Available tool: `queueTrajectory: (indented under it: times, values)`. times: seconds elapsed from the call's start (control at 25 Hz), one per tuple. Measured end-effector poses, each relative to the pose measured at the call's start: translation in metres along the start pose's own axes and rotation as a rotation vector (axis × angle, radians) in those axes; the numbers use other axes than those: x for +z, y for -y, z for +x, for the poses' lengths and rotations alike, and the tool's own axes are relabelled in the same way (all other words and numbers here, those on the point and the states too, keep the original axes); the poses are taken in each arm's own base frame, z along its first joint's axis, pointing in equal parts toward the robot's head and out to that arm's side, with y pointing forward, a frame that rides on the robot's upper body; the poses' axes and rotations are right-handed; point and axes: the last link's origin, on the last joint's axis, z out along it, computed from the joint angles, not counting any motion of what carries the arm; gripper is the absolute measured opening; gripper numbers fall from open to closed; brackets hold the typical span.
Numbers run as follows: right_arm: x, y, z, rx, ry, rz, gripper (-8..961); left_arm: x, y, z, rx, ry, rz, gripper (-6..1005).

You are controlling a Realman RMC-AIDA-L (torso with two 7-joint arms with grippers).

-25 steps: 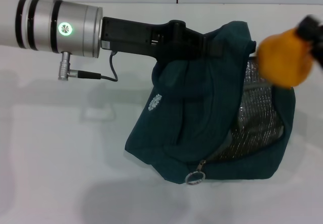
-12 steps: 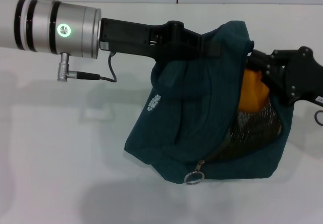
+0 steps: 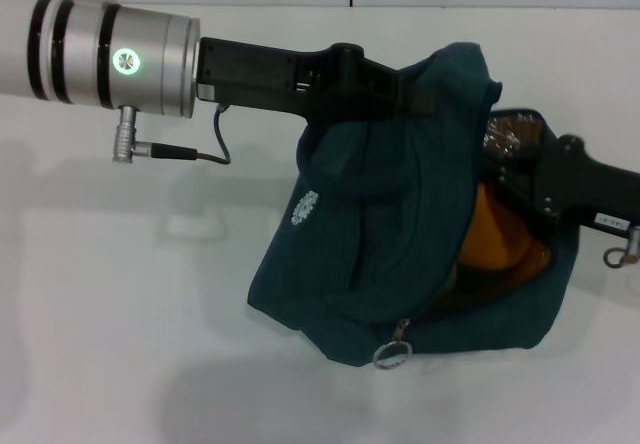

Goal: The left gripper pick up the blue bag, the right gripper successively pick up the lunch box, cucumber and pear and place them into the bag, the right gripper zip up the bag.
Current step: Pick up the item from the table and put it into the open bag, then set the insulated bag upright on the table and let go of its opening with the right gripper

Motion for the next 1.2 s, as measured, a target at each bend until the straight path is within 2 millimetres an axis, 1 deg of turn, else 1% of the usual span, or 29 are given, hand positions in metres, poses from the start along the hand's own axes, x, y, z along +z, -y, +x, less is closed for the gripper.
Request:
queueTrajectory:
  times: [0.08, 0.16, 0.4, 0.52, 0.64, 0.72, 0.88, 0.96, 1.04, 1.2]
  values:
    - [0.002, 0.002, 0.002, 0.065, -0.042, 0.000, 26, 0.000, 0.000, 0.000, 0.001, 0.000, 0.000, 67]
    - [0.002, 0.002, 0.002, 0.089, -0.055, -0.006, 25, 0.000, 0.000, 0.000, 0.001, 0.000, 0.000, 67]
    - [-0.007, -0.008, -0.005, 0.105, -0.003, -0.059, 25, 0.001, 0.003, -0.003, -0.006, 0.005, -0.003, 67]
    - [-0.015, -0.015, -0.009, 0.094, 0.031, -0.097, 189, 0.001, 0.003, -0.003, -0.006, 0.005, -0.003, 67]
    - [-0.030, -0.020, -0.013, 0.069, 0.076, -0.095, 310, 0.000, 0.004, -0.003, -0.005, 0.004, -0.002, 67]
    - [-0.043, -0.023, -0.015, 0.048, 0.116, -0.089, 390, 0.000, 0.004, -0.003, -0.004, 0.004, -0.002, 67]
    - [-0.078, -0.035, -0.016, -0.049, 0.214, -0.050, 541, 0.000, 0.004, -0.004, -0.001, 0.003, -0.002, 67]
    - [-0.094, -0.038, -0.010, -0.084, 0.227, 0.008, 617, 0.000, 0.004, -0.004, -0.001, 0.003, -0.002, 67]
    - [-0.109, -0.041, 0.000, -0.101, 0.215, 0.086, 644, 0.000, 0.004, -0.004, 0.000, 0.002, -0.002, 67]
    - [-0.126, -0.041, 0.024, -0.097, 0.138, 0.228, 697, -0.001, 0.005, -0.004, -0.002, -0.004, -0.002, 67]
